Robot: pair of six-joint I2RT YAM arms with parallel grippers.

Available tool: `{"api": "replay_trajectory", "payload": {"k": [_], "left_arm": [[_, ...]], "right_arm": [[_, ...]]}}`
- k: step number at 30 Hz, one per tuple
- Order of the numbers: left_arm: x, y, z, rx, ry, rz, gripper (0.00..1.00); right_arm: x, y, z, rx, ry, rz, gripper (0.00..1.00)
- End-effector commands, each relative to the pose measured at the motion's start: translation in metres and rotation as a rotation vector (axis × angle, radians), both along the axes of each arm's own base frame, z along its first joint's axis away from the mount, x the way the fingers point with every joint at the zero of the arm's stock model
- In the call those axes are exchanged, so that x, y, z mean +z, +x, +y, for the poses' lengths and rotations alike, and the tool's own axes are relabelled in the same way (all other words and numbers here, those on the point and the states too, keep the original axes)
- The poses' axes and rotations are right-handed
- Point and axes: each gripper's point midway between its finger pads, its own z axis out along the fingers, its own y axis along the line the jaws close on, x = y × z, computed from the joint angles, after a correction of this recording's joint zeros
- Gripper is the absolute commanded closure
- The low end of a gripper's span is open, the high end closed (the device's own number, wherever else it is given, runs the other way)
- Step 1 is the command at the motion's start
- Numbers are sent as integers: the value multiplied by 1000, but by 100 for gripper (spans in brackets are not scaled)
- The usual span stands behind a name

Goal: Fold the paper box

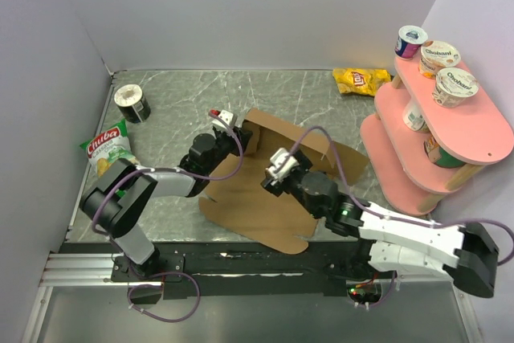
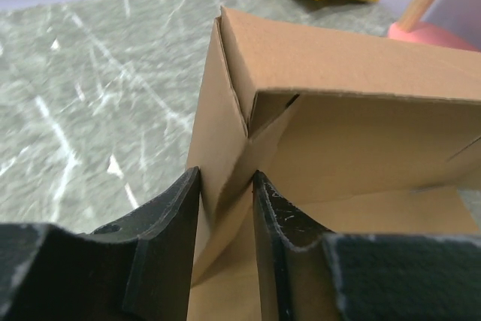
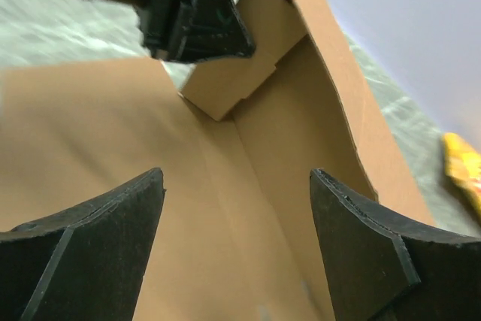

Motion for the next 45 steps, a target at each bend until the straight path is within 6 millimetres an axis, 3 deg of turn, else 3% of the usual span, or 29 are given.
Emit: {"api": "replay_trajectory", "payload": {"k": [1, 5, 7, 8, 9, 11, 12, 14, 17, 18, 19, 22, 24, 30, 40, 45], "left_arm": [[-4, -3, 16, 62, 50, 54, 99], [-9, -8, 23, 70, 72, 59, 99], [-10, -9, 22, 68, 70, 66, 99], [-10, -9, 23, 72, 70, 68, 99], [-12, -8, 25, 90, 68, 77, 99], [-14, -6, 30, 118, 64, 86, 99], [-14, -5, 34, 148, 50, 91, 99], [-16, -6, 39, 168, 32, 94, 99], [-20, -7, 40, 180, 17, 108, 99], [-21, -7, 40, 180, 15, 110, 99], [-24, -8, 41, 183, 13, 116, 99], [-25, -11, 42, 187, -14, 125, 99], [-23, -13, 42, 181, -26, 120, 99], [-23, -15, 45, 188, -11, 114, 99], [-19, -11, 45, 215, 29, 104, 99], [-15, -12, 42, 211, 33, 96, 99]], "right_arm": [[48, -23, 7, 78, 259, 63, 16], [86, -25, 5, 69, 394, 45, 14], [106, -19, 3, 36, 427, 34, 11], [103, -13, 8, 14, 401, 47, 8], [120, -6, 0, -64, 421, 65, 7], [117, 9, -3, -177, 412, 145, 4], [127, 8, -5, -221, 474, 218, 5], [127, 11, -1, -262, 535, 279, 6], [127, 1, 25, -188, 729, 398, 10], [110, -3, 35, -175, 786, 475, 11], [112, -2, 44, -155, 861, 490, 11], [81, 4, 57, -197, 974, 601, 11], [73, 12, 58, -246, 1070, 632, 11], [69, 42, 35, -434, 1298, 607, 17], [39, 67, 18, -607, 1465, 558, 21], [40, 81, 14, -627, 1520, 517, 21]]}}
